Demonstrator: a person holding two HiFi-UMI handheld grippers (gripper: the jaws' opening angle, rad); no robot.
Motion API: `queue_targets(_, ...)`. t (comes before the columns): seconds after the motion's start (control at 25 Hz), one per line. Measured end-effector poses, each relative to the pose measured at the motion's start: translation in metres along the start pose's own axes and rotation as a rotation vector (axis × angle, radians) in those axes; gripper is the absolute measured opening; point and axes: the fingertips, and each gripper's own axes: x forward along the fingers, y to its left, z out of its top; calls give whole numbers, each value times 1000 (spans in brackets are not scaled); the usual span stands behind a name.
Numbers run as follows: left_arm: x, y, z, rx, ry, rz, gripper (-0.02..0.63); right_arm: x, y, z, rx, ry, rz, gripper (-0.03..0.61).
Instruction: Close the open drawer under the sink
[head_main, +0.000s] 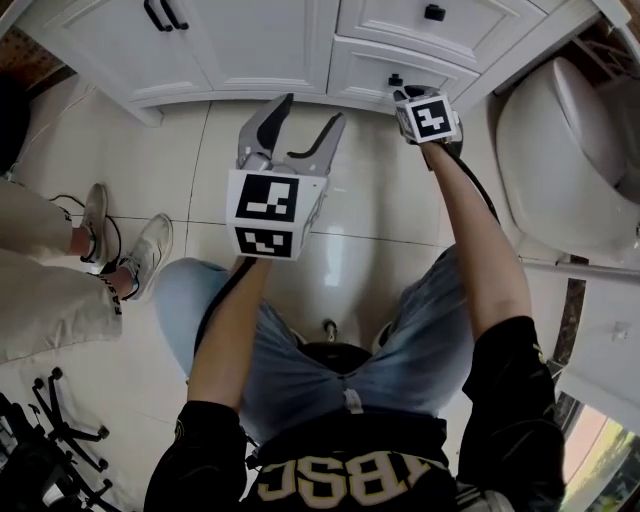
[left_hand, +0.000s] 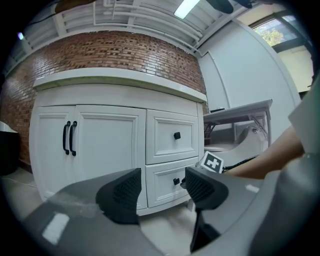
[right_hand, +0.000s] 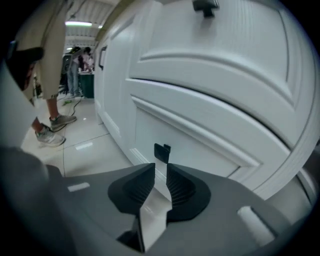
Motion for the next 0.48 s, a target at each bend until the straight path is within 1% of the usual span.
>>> queue_targets(0.08, -7, -2, 1, 26, 1, -11, 276, -24, 11, -2, -29, -45, 41, 77)
queue_targets(0.12, -11, -3, 1, 36, 3, -12, 276, -41, 8, 2, -23, -85, 29, 78)
queue_targets(0.16, -14, -3, 1, 40, 2, -11, 276, -59, 2, 9, 5, -138, 7, 78)
queue_targets(0.2, -16, -5, 3, 39, -2, -9, 276, -79, -4, 19, 55, -201, -10, 78)
queue_targets(0.24, -18, -7, 6, 35, -9, -8, 276, -100, -9, 28, 117, -268, -12, 78)
queue_targets(0.32, -25, -15, 14, 29, -31, -8, 276, -142, -7, 43, 217, -398, 16, 78)
queue_targets(0.4, -35, -24, 20, 25, -49, -7, 276, -184, 2, 51, 253, -508, 39, 80)
queue_targets(0.48, -45, -33, 26, 15, -69, -1, 276, -223, 11, 53, 258, -589, 32, 81)
